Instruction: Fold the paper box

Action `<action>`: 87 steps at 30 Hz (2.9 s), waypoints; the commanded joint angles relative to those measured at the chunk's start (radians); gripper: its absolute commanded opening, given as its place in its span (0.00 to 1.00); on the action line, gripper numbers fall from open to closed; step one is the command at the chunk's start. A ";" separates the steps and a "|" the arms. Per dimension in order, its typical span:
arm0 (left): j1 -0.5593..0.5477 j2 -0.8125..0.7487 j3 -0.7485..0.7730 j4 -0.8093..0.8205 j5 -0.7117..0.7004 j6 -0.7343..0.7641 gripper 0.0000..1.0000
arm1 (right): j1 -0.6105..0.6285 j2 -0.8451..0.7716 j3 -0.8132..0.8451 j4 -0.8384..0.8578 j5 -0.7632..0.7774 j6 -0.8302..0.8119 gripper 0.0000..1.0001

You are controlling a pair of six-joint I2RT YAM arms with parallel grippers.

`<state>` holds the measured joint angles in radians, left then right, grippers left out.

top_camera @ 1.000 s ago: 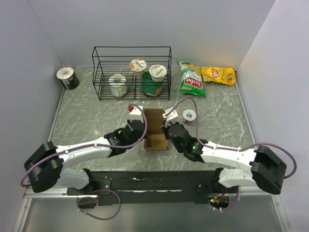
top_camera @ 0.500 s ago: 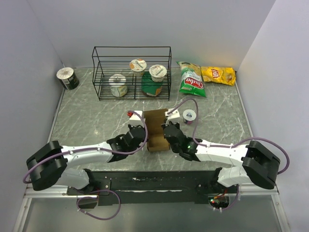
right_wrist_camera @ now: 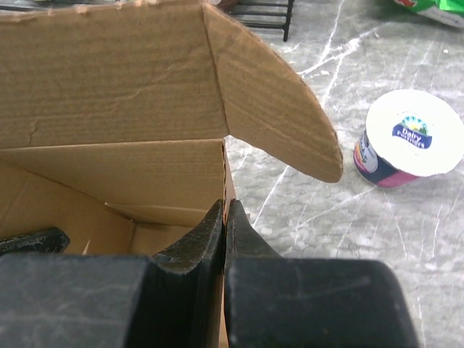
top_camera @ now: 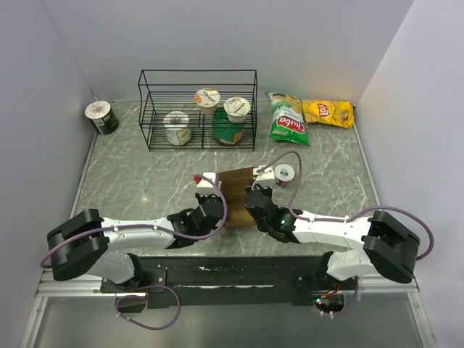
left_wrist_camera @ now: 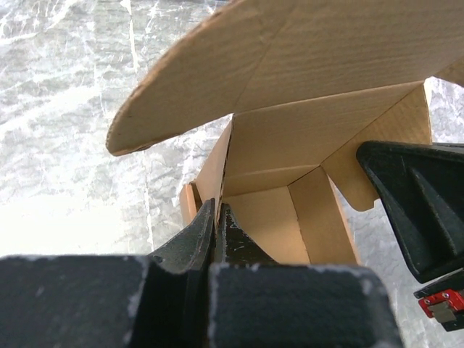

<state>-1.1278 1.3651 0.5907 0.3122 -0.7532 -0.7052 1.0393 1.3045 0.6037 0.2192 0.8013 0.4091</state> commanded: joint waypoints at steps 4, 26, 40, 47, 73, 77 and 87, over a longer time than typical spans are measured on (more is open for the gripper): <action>-0.067 0.043 -0.046 -0.073 0.043 -0.102 0.01 | 0.045 -0.022 -0.022 -0.090 -0.091 0.149 0.15; -0.130 0.081 0.011 -0.225 -0.109 -0.066 0.01 | 0.070 -0.552 -0.241 -0.232 -0.155 0.122 0.81; -0.132 0.097 0.035 -0.208 -0.109 0.030 0.01 | 0.059 -0.871 -0.058 -0.440 -0.157 0.025 0.94; -0.132 0.104 0.050 -0.196 -0.087 0.068 0.01 | 0.044 -0.602 0.073 -0.248 -0.480 -0.300 0.98; -0.132 0.072 0.032 -0.117 0.045 0.248 0.01 | -0.265 -0.369 0.100 -0.331 -1.186 -0.605 0.56; -0.132 0.081 0.040 -0.122 0.043 0.253 0.01 | -0.265 -0.324 0.110 -0.340 -1.174 -0.609 0.40; -0.133 0.055 0.031 -0.120 0.046 0.260 0.35 | -0.265 -0.330 0.073 -0.322 -1.104 -0.636 0.02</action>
<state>-1.2541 1.4250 0.6083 0.2031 -0.7364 -0.4519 0.7788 0.9916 0.6781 -0.1322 -0.3546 -0.2054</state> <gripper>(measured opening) 0.255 0.075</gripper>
